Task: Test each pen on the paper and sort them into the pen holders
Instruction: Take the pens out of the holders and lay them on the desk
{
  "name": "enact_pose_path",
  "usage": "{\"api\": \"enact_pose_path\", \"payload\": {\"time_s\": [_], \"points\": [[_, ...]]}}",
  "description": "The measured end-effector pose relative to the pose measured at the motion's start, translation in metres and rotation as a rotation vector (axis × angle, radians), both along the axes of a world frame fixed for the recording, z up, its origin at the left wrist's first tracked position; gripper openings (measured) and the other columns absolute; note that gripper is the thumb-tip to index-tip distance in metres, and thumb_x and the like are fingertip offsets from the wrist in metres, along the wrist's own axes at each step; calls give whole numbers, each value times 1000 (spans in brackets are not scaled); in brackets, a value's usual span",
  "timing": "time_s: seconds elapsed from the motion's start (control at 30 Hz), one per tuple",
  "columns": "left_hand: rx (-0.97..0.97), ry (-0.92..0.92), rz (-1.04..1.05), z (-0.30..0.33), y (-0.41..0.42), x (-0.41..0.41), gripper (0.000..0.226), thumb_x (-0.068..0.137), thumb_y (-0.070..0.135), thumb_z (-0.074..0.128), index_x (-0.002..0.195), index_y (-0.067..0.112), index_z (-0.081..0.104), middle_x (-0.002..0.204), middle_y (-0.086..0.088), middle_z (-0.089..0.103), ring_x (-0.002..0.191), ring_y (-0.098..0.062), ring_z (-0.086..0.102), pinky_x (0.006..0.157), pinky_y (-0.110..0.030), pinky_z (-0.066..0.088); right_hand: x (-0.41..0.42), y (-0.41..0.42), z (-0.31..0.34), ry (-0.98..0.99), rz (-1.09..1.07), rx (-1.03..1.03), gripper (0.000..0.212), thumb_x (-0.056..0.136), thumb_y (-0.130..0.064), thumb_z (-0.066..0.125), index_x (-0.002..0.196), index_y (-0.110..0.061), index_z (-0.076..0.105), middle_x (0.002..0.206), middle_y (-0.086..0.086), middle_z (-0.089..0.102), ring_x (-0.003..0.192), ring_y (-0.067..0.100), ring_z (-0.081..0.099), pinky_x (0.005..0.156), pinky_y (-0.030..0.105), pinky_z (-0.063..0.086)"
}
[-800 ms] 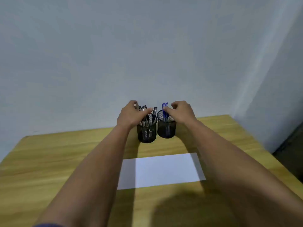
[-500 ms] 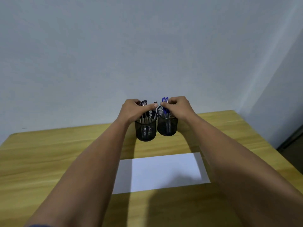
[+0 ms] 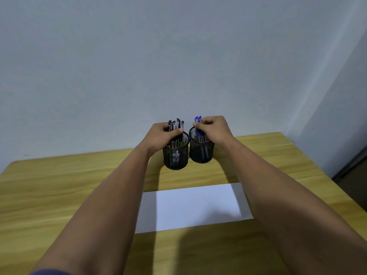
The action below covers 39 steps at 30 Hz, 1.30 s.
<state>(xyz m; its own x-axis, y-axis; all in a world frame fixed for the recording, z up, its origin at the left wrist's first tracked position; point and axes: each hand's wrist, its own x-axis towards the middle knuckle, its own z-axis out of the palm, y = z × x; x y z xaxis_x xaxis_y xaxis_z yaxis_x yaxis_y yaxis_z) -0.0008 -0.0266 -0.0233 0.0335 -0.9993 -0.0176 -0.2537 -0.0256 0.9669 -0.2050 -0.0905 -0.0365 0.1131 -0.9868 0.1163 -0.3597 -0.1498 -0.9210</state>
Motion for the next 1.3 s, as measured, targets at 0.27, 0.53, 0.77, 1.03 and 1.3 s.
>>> {"api": "enact_pose_path", "payload": {"time_s": [0.27, 0.53, 0.77, 1.03, 1.3], "points": [[2, 35, -25, 4, -4, 0, 37, 79, 33, 86, 104, 8, 76, 97, -8, 79, 89, -18, 76, 80, -28, 59, 5, 0, -2, -6, 0, 0, 37, 93, -26, 84, 59, -21, 68, 55, -14, 61, 60, 9, 55, 70, 26, 45], [38, 52, -22, 0, -10, 0, 42, 86, 34, 80, 104, -3, 73, 92, -10, 78, 80, -16, 71, 78, -29, 55, 6, 3, 0, -21, 1, -5, 38, 93, -25, 83, 59, -21, 67, 58, -11, 61, 62, 11, 56, 70, 26, 47], [-50, -4, 26, 0, -5, 0, 36, 94, 33, 70, 100, -3, 73, 95, -12, 78, 78, -14, 72, 72, -24, 55, 5, 5, 3, -13, -7, -2, 34, 92, -26, 84, 62, -23, 71, 62, -10, 66, 64, 10, 60, 72, 26, 49], [-29, 2, -32, 2, -3, -3, 28, 83, 29, 83, 93, 5, 74, 78, 1, 74, 67, -4, 69, 60, -15, 51, 8, 7, 3, 10, -17, 7, 39, 94, -25, 82, 58, -25, 66, 48, -19, 58, 49, -2, 51, 63, 23, 42], [-63, -27, 7, 0, -7, -2, 27, 85, 27, 81, 89, 1, 75, 82, -7, 74, 72, -12, 68, 70, -25, 54, 7, 7, 3, 0, -20, 14, 36, 93, -26, 84, 60, -22, 70, 62, -8, 67, 63, 11, 60, 73, 27, 50]]}}
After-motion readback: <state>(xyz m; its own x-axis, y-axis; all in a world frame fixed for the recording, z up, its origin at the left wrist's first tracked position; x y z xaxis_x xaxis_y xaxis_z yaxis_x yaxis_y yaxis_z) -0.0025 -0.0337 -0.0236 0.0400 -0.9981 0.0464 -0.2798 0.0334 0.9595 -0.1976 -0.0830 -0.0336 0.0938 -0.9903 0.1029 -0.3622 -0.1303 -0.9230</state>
